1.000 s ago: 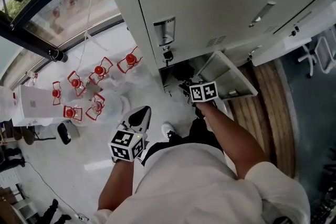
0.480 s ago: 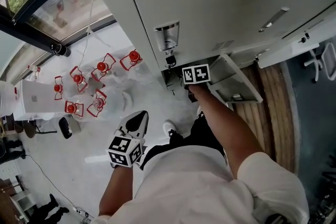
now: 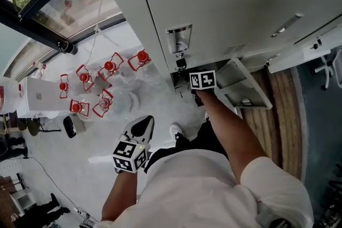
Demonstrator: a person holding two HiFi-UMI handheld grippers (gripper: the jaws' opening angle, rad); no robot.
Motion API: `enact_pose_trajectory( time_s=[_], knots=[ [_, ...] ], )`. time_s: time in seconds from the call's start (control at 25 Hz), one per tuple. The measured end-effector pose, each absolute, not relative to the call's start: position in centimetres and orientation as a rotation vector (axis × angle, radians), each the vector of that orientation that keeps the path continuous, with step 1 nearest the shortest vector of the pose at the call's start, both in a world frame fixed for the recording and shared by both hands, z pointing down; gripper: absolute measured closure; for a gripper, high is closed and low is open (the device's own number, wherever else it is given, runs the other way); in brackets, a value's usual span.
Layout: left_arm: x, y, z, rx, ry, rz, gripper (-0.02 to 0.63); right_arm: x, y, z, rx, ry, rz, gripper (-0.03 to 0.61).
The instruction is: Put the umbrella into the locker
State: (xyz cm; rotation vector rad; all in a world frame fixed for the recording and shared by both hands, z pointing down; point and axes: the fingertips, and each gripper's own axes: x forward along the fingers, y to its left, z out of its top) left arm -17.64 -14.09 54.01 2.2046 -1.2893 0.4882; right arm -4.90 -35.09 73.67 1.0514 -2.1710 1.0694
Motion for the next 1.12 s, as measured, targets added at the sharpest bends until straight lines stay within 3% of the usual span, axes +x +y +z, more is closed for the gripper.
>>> enact_pose_trajectory(
  time_s=[0.36, 1.12],
  knots=[
    [-16.7, -14.0, 54.0, 2.233, -1.254, 0.505, 0.598, -3.9, -34.1, 74.9, 1.063, -2.150, 0.999, 0.353],
    [-14.6, -14.1, 53.5, 2.299, -1.175, 0.491, 0.597, -0.2, -29.2, 74.2, 1.072, -2.109, 0.869, 0.353]
  ],
)
